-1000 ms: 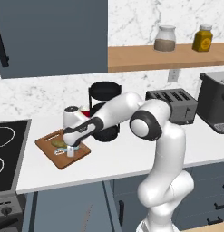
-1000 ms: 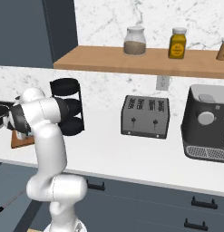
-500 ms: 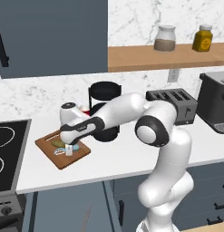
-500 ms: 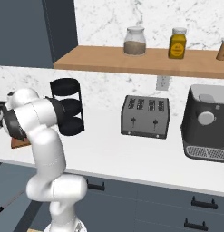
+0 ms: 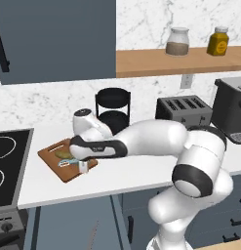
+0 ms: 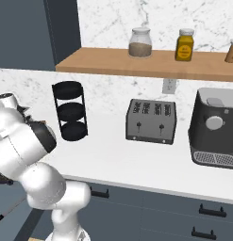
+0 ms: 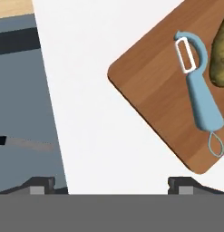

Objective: Place the appropriate cutting tool for cutting the potato skin on the cutting board.

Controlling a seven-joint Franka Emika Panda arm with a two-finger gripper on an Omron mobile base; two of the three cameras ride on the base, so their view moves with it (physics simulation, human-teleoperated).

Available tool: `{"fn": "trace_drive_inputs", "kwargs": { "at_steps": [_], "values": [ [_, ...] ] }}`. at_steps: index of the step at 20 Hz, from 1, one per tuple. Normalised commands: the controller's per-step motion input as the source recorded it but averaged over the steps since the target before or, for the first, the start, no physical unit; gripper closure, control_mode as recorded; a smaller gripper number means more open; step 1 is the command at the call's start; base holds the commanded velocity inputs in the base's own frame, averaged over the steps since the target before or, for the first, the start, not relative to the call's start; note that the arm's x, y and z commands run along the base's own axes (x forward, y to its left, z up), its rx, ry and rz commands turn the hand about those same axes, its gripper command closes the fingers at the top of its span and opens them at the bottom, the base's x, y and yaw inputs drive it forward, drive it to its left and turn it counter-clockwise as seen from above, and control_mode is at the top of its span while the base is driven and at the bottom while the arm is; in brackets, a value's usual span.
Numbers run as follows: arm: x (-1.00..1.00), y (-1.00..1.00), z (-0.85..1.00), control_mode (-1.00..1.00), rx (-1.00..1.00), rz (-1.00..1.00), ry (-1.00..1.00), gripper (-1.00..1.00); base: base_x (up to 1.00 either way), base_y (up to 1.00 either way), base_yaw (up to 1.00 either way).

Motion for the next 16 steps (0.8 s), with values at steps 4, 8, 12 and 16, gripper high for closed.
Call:
{"fn": "trace_drive_inputs", "kwargs": {
  "at_steps": [4,8,12,16],
  "values": [
    [-1.00,-0.96,0.39,-1.00,0.00,-0.15,-0.01,-1.00,0.00,0.00,0.00],
    [-1.00,-1.00,0.36,-1.00,0.00,-0.14,-0.03,-1.00,0.00,0.00,0.00],
    [-0.99,-1.00,0.39,-1.00,0.00,-0.10,-0.13,-1.00,0.00,0.00,0.00],
    [-0.82,-1.00,0.53,-1.00,0.01,-0.09,-0.17,-1.00,0.00,0.00,0.00]
  ]
}}
